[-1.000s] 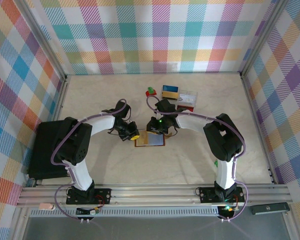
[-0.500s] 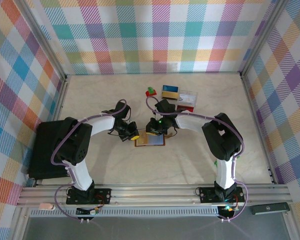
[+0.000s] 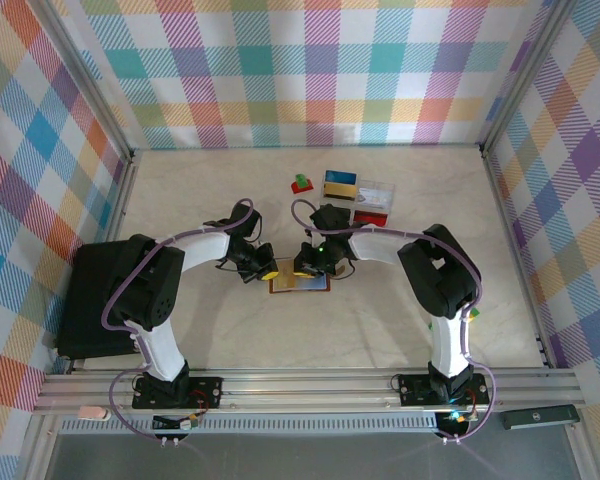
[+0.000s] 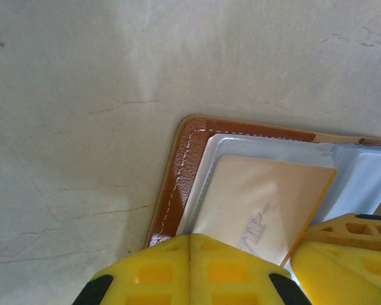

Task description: Take the credit cards out of the card holder

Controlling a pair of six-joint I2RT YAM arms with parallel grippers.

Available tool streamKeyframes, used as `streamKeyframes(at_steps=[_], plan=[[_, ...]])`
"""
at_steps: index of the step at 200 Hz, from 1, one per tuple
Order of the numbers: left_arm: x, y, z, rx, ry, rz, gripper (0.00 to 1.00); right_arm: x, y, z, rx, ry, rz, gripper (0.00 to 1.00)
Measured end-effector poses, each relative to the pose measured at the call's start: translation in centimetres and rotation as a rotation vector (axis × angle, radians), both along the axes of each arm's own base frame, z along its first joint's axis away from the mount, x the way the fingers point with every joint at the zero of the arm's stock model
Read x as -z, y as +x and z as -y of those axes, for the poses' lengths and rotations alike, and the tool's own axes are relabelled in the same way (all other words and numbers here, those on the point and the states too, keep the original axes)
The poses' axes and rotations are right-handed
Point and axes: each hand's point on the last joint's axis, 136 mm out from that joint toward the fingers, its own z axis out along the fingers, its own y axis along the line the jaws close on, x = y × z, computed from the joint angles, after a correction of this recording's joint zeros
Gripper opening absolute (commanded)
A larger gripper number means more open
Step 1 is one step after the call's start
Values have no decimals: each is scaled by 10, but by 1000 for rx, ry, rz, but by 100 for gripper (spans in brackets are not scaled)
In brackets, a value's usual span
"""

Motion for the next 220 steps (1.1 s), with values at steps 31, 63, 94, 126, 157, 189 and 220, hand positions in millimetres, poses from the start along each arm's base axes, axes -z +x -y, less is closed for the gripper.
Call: streamKeyframes(at_steps=[31,63,94,126,157,189,220], plan=[[0,0,0,0,0,0,3,0,-2,-2,-9,14,-10,14],[0,0,0,0,0,0,3,1,-2,-2,-16,18,-9,14],[0,0,0,-1,2,1,3,3,-1,-2,-20,21,3,14],[0,0,0,-1,3,1,3,6,-2,-1,-20,28,14,17],[1,1,-1,-2,6,3,3,5,0,-1,-16,41,27,17],[1,1,-1,-2,5,3,3,1,-1,1,-15,54,51,17],[1,1,-1,-2,5,3,3,-5,0,-2,-23,79,65,18]])
